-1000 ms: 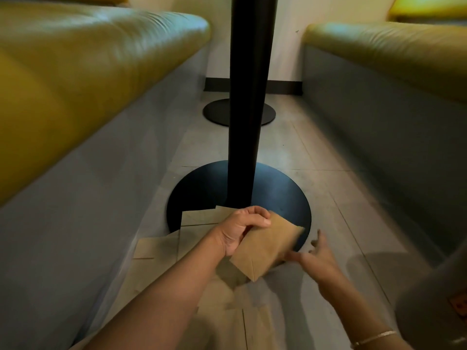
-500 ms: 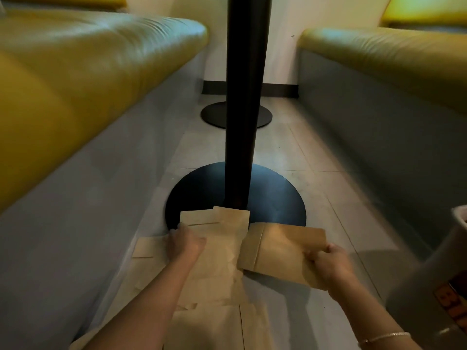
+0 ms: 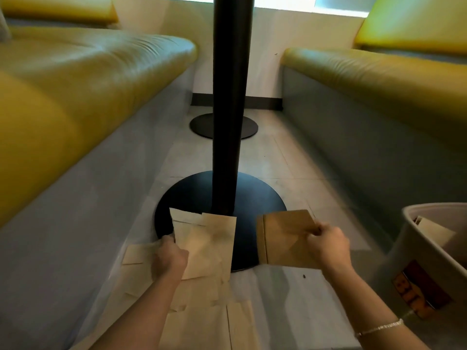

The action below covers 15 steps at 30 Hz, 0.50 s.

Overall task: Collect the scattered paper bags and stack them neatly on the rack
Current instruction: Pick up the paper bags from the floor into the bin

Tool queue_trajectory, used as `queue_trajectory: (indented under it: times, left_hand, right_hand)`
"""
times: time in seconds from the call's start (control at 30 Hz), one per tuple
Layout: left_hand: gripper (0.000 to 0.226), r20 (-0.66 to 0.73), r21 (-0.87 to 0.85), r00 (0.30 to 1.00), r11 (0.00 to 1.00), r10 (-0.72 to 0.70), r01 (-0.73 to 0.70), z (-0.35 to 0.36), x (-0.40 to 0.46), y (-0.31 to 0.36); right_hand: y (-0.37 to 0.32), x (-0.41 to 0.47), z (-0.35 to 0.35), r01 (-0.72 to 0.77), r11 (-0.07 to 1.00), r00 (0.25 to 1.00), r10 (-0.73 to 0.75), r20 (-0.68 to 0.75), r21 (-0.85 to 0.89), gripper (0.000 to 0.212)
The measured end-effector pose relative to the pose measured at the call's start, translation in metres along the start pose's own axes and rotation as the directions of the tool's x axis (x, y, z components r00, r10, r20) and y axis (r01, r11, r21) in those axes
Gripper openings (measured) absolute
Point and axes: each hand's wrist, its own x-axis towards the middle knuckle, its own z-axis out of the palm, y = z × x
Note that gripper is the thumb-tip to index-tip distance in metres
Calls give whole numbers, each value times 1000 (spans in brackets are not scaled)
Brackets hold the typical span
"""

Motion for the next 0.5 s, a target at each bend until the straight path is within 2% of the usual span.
queue_trajectory:
  times: [0.13,0.27,0.4,0.5]
  left_hand:
    - [29,75,-145,982,976,174,-162,-18,-21,37]
    - [25,78,-239,939,921,336,-309,-34,-54,82]
    - [25,64,-399,895,833,441,-382,-50,-99,137]
    - [25,103,-565,857,739,505,-367,-60,-138,180]
  right_hand:
    - [-27,-9,-43,69,995,993,-60,-104,78,35]
    - [-50,-23,-100,162,982,953,-130,-273,96,35]
    - [-54,-33,-166,211,977,863,-164,-478,44,35]
    - [-50,-42,-217,186,983,785,-143,-603,9,35]
